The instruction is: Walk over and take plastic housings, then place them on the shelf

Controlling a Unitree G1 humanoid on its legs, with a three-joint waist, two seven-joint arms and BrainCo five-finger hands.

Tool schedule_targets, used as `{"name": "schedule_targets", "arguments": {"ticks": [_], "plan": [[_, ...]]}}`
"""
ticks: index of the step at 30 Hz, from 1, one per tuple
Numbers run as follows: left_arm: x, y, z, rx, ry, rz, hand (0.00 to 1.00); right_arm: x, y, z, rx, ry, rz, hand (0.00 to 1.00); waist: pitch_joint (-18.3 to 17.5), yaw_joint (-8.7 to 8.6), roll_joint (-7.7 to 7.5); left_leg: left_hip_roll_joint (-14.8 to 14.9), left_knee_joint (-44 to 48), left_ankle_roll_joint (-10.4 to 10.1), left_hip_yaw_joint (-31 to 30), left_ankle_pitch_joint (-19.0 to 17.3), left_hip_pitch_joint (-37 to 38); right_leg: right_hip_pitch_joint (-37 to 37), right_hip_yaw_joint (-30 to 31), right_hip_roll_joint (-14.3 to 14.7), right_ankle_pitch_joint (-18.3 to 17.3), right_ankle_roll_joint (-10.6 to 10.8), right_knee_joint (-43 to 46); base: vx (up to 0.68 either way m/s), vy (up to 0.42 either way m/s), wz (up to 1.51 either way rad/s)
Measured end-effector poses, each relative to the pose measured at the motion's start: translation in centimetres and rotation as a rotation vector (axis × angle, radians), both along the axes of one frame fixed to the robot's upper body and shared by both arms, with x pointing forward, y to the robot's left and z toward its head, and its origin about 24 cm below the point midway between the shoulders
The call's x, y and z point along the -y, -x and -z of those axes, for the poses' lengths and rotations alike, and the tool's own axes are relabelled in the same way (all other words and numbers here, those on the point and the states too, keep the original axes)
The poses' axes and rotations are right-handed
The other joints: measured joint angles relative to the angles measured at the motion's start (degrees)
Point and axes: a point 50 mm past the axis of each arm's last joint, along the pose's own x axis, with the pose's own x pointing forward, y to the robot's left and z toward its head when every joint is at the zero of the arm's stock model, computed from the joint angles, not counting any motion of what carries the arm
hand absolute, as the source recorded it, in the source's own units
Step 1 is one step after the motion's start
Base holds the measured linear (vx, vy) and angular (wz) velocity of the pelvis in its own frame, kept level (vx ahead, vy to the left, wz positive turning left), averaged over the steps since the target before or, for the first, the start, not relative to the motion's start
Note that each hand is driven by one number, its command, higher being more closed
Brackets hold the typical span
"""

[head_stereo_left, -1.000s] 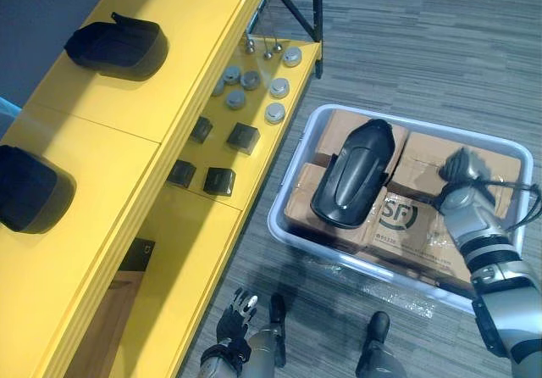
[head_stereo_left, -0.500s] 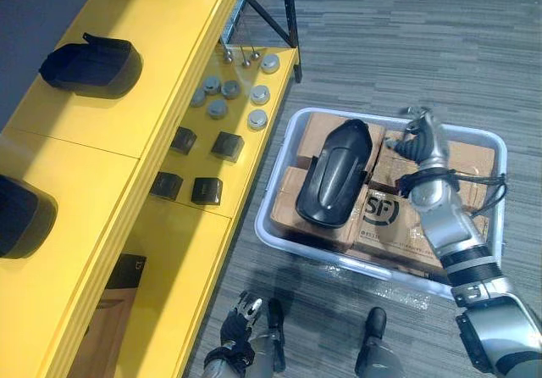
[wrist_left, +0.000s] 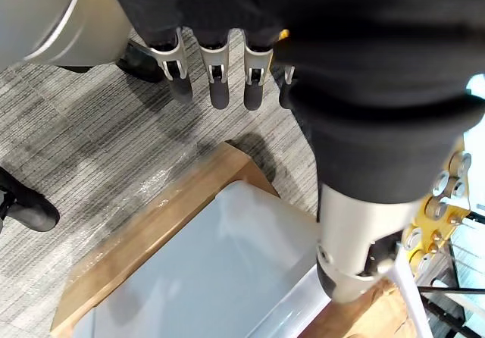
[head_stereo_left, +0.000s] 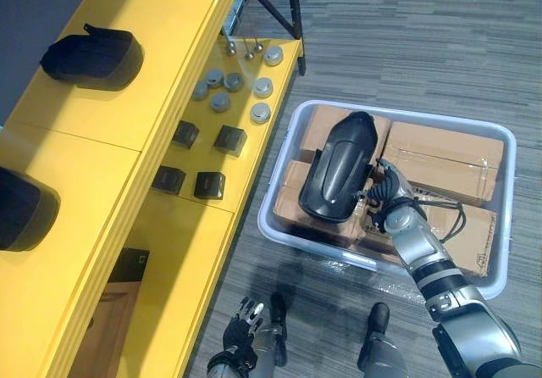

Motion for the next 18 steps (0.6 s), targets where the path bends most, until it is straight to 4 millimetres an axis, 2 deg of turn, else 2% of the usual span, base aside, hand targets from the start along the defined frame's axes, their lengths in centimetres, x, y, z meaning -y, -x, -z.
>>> {"name": "schedule_targets", "arguments": {"ticks": [10,11,14,18], "plan": [[0.2,-0.4,0.2,-0.005,-0.006,0.023,0.00,0.5,-1.3,0.0,-0.082,0.078,0.039,0.00,0.0,0.72,0.36,-0.3,0.0,0.1,-0.4,0.1,0.0,0.2,-0.6,-0.4,0.0,0.0,0.3,0.01,-0.003,0.02],[0.3,-0.4,0.2,-0.007,-0.006,0.029,0.00,0.9,-1.4,-0.1,-0.092,0.093,0.051,1.00,-0.1,0.92,0.62,-0.3,0.0,0.1,-0.5,0.2,-0.1,0.2,-0.9,-0.6,-0.1,0.0,0.4,0.02,-0.007,0.09],[0.5,-0.5,0.2,-0.004,0.001,0.035,0.00,1.8,-1.7,-0.8,-0.096,0.129,0.088,1.00,0.0,1.23,1.30,-0.5,-0.2,0.2,-1.3,0.5,-0.3,0.3,-1.7,-0.9,-0.1,0.0,0.5,0.03,-0.017,0.10],[0.8,-0.5,0.1,0.012,0.017,0.054,0.00,4.4,-1.9,-2.7,-0.084,0.177,0.187,1.00,0.0,2.15,2.30,-1.1,-1.3,0.4,-1.8,1.5,-0.3,0.3,-2.3,-1.6,-0.2,0.1,0.8,0.03,-0.009,0.11]]}}
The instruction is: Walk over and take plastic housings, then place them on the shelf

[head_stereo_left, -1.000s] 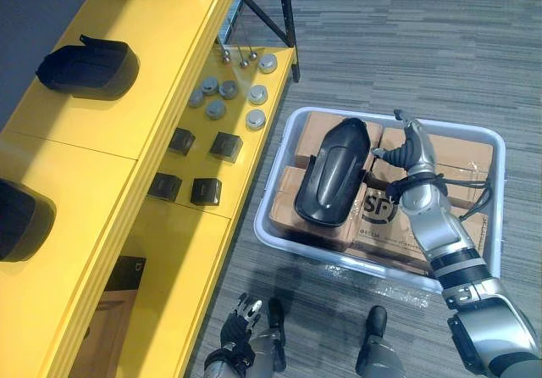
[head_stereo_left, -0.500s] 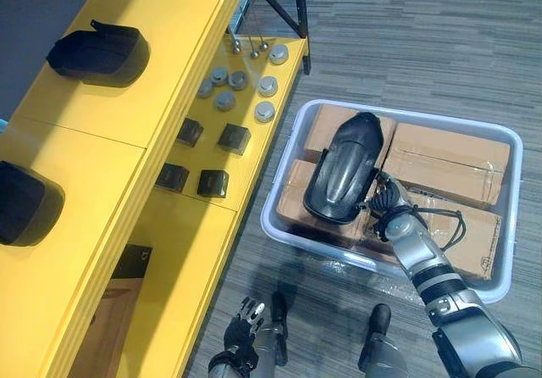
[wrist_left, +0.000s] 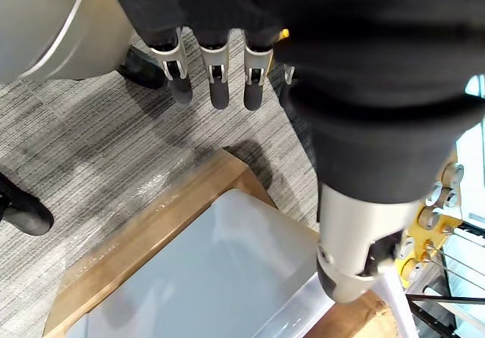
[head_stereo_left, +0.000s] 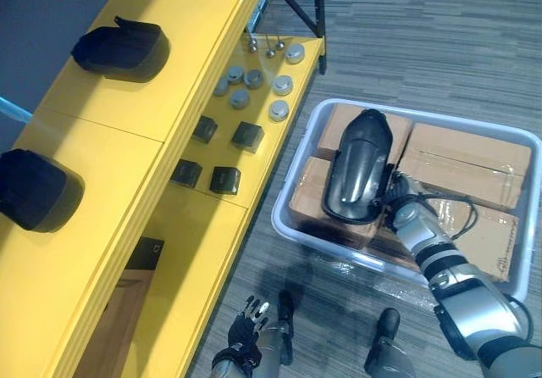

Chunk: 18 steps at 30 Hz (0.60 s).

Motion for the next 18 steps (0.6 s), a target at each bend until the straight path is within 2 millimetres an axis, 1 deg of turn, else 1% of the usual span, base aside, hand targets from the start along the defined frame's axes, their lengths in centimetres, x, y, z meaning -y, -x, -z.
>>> {"name": "schedule_targets", "arguments": {"ticks": [3,4,7,9,10,12,14,16,18], "plan": [[0.0,0.0,-0.1,0.006,0.003,0.004,0.00,1.1,0.1,-0.8,0.016,0.036,0.042,1.00,0.1,0.41,0.50,-0.1,-0.3,0.0,-0.2,0.3,0.0,0.1,-0.7,-0.1,0.0,0.0,0.0,0.02,-0.013,0.07],[0.0,0.0,-0.1,0.007,0.003,0.004,0.00,1.2,0.1,-1.0,0.023,0.046,0.039,1.00,0.1,0.50,0.52,-0.1,-0.3,0.0,-0.1,0.3,0.0,0.1,-0.7,-0.1,0.0,0.0,0.0,0.04,-0.014,0.00],[0.2,-0.1,-0.3,0.021,0.010,0.010,0.00,1.9,0.1,-2.6,0.061,0.137,0.032,1.00,0.1,0.41,0.52,0.0,-0.3,0.0,-0.1,0.3,0.0,0.1,-0.7,-0.1,0.0,0.0,0.0,0.03,-0.014,-0.01],[0.3,-0.4,-1.1,0.059,0.038,-0.003,0.00,2.3,0.2,-4.6,0.112,0.222,0.012,1.00,0.1,-0.06,0.51,0.0,-0.3,0.0,-0.1,0.3,0.1,0.2,-0.7,-0.1,0.0,0.0,0.0,0.00,0.000,0.00],[0.3,-0.6,-1.4,0.073,0.042,-0.004,0.00,2.3,0.2,-5.2,0.131,0.244,0.000,1.00,0.1,-0.23,0.51,0.0,-0.3,0.0,-0.1,0.3,0.1,0.2,-0.6,-0.1,0.0,0.0,0.0,0.00,0.000,0.00],[0.0,-1.1,-2.5,0.126,0.064,-0.017,0.00,2.0,0.5,-7.6,0.193,0.335,-0.076,1.00,0.1,-1.13,0.49,0.2,-0.3,0.0,0.0,0.3,0.6,0.6,-0.6,0.1,0.0,0.0,0.0,0.03,-0.017,-0.03],[-0.3,-1.5,-3.3,0.171,0.065,-0.026,0.00,1.4,0.7,-8.9,0.229,0.396,-0.128,1.00,0.2,-2.03,0.42,0.4,-0.3,0.0,0.0,0.3,1.0,1.0,-0.6,0.3,0.1,0.0,-0.1,0.03,-0.021,-0.04],[-0.6,-2.0,-4.6,0.237,0.066,-0.030,0.00,1.0,0.9,-9.7,0.239,0.450,-0.171,1.00,0.2,-2.75,0.39,0.6,-0.3,-0.1,0.1,0.3,1.3,1.3,-0.6,0.5,0.1,-0.1,-0.2,0.02,-0.022,-0.05],[-0.9,-2.8,-6.8,0.344,0.068,-0.025,0.00,0.7,1.1,-9.8,0.239,0.492,-0.216,1.00,0.2,-3.31,0.34,1.0,-0.9,-0.3,0.4,0.4,2.2,1.9,-0.5,1.0,0.2,-0.2,-0.7,0.02,-0.021,-0.08]]}}
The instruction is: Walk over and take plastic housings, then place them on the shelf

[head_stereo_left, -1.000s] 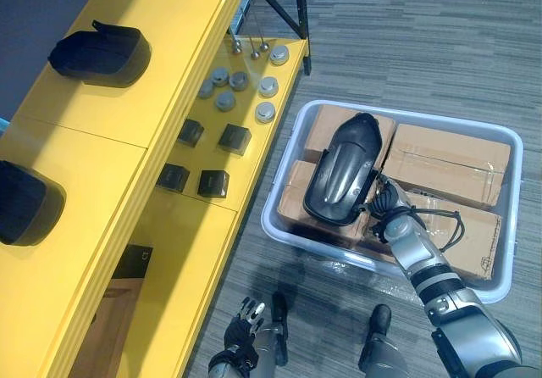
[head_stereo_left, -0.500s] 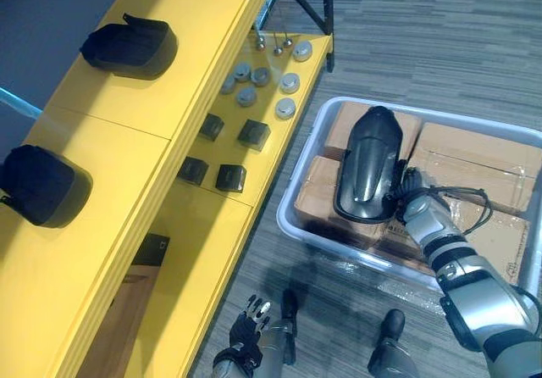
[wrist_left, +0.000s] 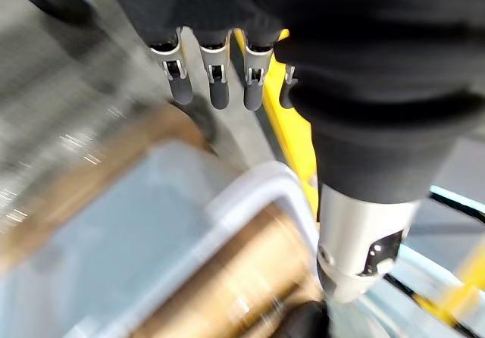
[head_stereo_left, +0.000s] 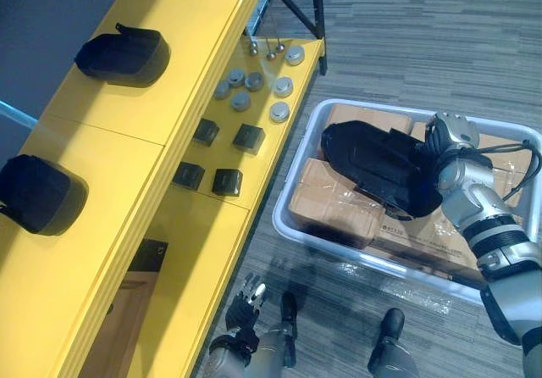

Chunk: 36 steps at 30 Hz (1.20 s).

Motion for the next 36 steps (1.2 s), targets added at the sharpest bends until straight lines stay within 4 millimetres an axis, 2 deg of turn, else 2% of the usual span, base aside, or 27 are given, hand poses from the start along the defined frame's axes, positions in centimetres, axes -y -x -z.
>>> {"name": "schedule_targets", "arguments": {"ticks": [7,9,10,15,19,20,21,23,27,32,36], "plan": [[1.0,-3.0,-7.0,0.249,0.022,0.031,0.00,-0.4,0.2,1.8,-0.047,0.034,-0.077,1.00,0.4,-0.13,-0.70,1.0,-2.8,-0.8,0.0,1.2,2.2,1.6,-0.4,1.4,0.4,-0.5,-1.4,0.05,-0.028,-0.03],[1.4,-3.8,-8.3,0.270,0.034,0.035,0.00,-0.8,0.1,2.0,-0.043,0.021,-0.090,1.00,0.4,-0.27,-1.17,1.2,-3.5,-1.0,-0.1,1.6,2.5,1.9,-0.6,1.7,0.4,-0.5,-1.8,0.05,-0.024,0.00],[2.0,-4.5,-9.5,0.283,0.066,0.052,0.00,-1.5,0.0,2.2,-0.024,-0.001,-0.107,1.00,0.4,-0.27,-1.77,1.5,-3.9,-1.1,-0.1,1.8,2.5,2.0,-0.7,2.1,0.6,-0.8,-2.3,0.06,-0.031,0.00],[4.9,-6.5,-12.5,0.293,0.096,0.129,0.00,-4.8,-0.7,2.9,0.052,-0.106,-0.188,1.00,0.1,-0.72,-3.87,2.4,-5.4,-1.7,0.0,2.7,2.8,2.1,-0.9,3.4,1.2,-1.4,-3.5,0.05,-0.020,-0.03],[6.4,-8.6,-13.2,0.241,0.041,0.158,0.00,-7.6,-0.8,1.6,0.118,-0.175,-0.271,1.00,-0.1,-1.74,-4.79,2.7,-6.0,-1.9,1.2,2.9,3.9,2.2,-0.1,3.9,1.5,-1.8,-3.9,0.03,-0.001,-0.13],[6.6,-9.5,-13.3,0.223,0.016,0.149,0.00,-8.5,-0.6,1.2,0.133,-0.198,-0.307,0.00,-0.1,-2.33,-5.22,2.9,-6.2,-2.0,1.5,3.0,4.2,2.4,0.2,4.2,1.7,-2.0,-4.2,0.00,0.013,-0.17],[6.6,-10.1,-13.6,0.220,-0.001,0.141,0.00,-9.2,-0.7,1.0,0.138,-0.227,-0.330,0.00,-0.2,-3.17,-5.84,3.1,-6.3,-2.1,1.7,3.0,4.3,2.5,0.3,4.5,1.9,-2.1,-4.4,-0.01,0.010,-0.14],[6.8,-10.9,-14.6,0.230,-0.012,0.136,0.00,-9.5,-1.0,1.0,0.122,-0.281,-0.315,0.00,-0.3,-3.25,-6.83,3.6,-6.3,-2.1,2.8,3.0,4.7,2.0,1.4,5.0,2.3,-2.3,-4.6,-0.02,0.007,-0.25],[7.1,-11.5,-16.3,0.269,0.035,0.096,0.00,-8.3,-1.8,1.7,0.117,-0.382,-0.214,0.00,-0.3,-3.45,-7.05,4.1,-6.4,-2.4,3.3,3.2,4.2,1.8,1.8,5.8,3.5,-2.7,-6.4,-0.04,0.005,-0.13],[6.9,-11.2,-16.3,0.282,-0.011,0.060,0.00,-6.2,-2.2,1.3,0.218,-0.453,-0.092,0.00,-0.3,-3.03,-7.03,4.2,-7.2,-2.4,3.0,4.5,1.0,-1.5,1.5,6.1,4.1,-3.0,-6.4,-0.02,-0.004,0.01],[6.7,-10.7,-15.4,0.270,-0.036,0.055,0.00,-4.1,-2.2,1.0,0.268,-0.463,0.003,0.00,-0.3,-1.98,-6.97,3.9,-7.1,-2.3,2.5,4.7,-0.4,-2.5,1.1,5.7,4.1,-3.0,-6.3,0.01,0.007,0.07]]}}
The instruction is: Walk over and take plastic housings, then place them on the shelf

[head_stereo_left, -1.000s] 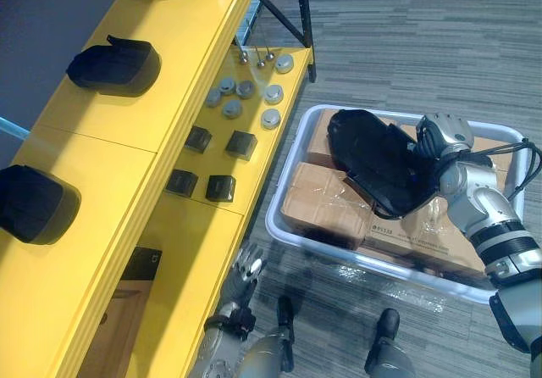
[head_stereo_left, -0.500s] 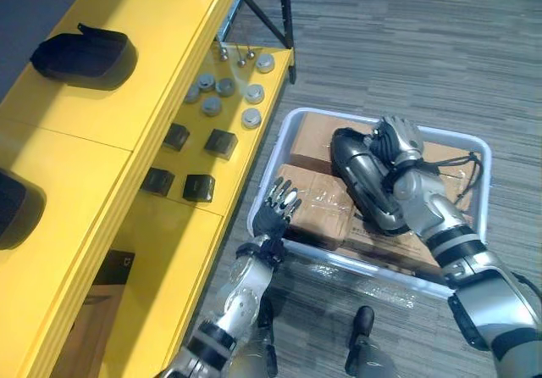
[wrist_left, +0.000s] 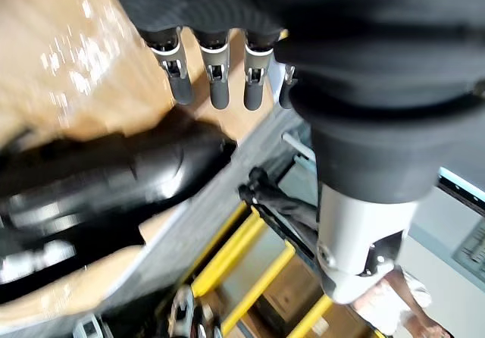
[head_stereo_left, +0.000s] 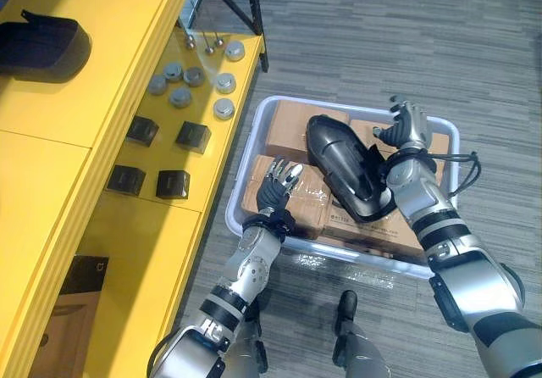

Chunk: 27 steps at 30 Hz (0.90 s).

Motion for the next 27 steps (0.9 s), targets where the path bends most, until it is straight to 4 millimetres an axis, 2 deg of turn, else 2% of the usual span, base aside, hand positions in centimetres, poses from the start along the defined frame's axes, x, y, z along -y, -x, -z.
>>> {"name": "schedule_targets", "arguments": {"ticks": [4,6,9,11,15,17,18,21,24,27], "plan": [[0.5,1.5,0.3,0.038,-0.022,0.075,0.00,2.9,0.4,-0.7,0.010,0.001,0.095,0.00,0.2,0.83,0.86,-0.7,1.2,0.1,-1.9,0.1,-3.0,-1.4,-1.6,-0.8,0.0,0.1,0.3,0.00,0.017,0.24],[0.8,2.3,1.2,0.022,-0.036,0.105,0.00,4.3,0.7,-0.6,-0.004,0.006,0.143,0.00,0.6,2.09,1.79,-1.0,1.6,0.2,-2.5,0.1,-3.6,-1.6,-2.0,-1.3,-0.1,0.3,0.7,0.00,0.017,0.16],[0.7,3.2,3.1,-0.023,-0.037,0.130,0.00,5.0,0.7,-0.1,-0.034,-0.013,0.144,0.00,0.5,2.85,3.70,-1.7,1.9,0.2,-3.2,0.1,-4.5,-2.1,-2.7,-2.1,-0.4,0.5,1.3,-0.02,0.028,0.15],[0.7,3.3,3.4,-0.029,-0.038,0.139,0.00,5.0,0.6,0.3,-0.068,-0.018,0.125,0.00,0.6,3.17,3.99,-1.8,2.1,0.4,-3.4,0.2,-5.4,-3.0,-2.7,-2.3,-0.4,0.5,1.8,-0.02,0.007,0.05],[1.0,3.5,3.5,-0.022,-0.026,0.169,0.00,5.2,0.4,3.6,-0.258,-0.030,0.069,0.00,0.6,3.77,4.29,-2.0,2.2,0.7,-3.7,0.5,-5.8,-3.4,-2.8,-2.5,-0.4,0.5,2.2,-0.01,-0.001,0.02],[1.0,3.5,3.4,-0.020,-0.024,0.170,0.00,5.4,0.5,4.6,-0.328,-0.049,0.051,0.00,0.6,3.73,4.52,-2.0,2.2,0.7,-3.7,0.5,-5.8,-3.4,-2.8,-2.6,-0.4,0.5,2.3,0.00,0.000,0.00],[1.0,3.5,3.4,-0.017,-0.023,0.172,0.00,5.5,0.5,5.1,-0.370,-0.052,0.045,1.00,0.6,3.73,4.61,-2.0,2.3,0.7,-3.7,0.5,-5.8,-3.4,-2.8,-2.6,-0.4,0.5,2.3,0.00,0.000,0.00],[1.2,3.2,2.9,-0.001,-0.020,0.177,0.00,5.9,0.6,5.3,-0.418,0.039,0.086,1.00,0.5,3.86,4.69,-2.0,2.5,0.7,-3.7,0.5,-5.8,-3.3,-2.8,-2.6,-0.4,0.5,2.6,0.00,0.000,0.00],[1.3,3.1,2.4,0.014,0.017,0.178,0.00,6.5,0.7,5.1,-0.423,0.046,0.165,1.00,0.4,4.74,4.93,-2.1,2.5,0.8,-3.9,0.5,-5.8,-3.3,-2.9,-2.7,-0.4,0.6,2.8,0.00,0.000,0.00],[0.9,2.8,2.8,-0.003,0.041,0.161,0.00,7.2,1.0,5.2,-0.415,0.042,0.231,1.00,0.0,5.44,5.55,-2.3,2.3,0.9,-4.3,0.6,-5.8,-3.2,-3.2,-2.9,-0.5,0.6,3.0,0.00,-0.003,0.06]]}}
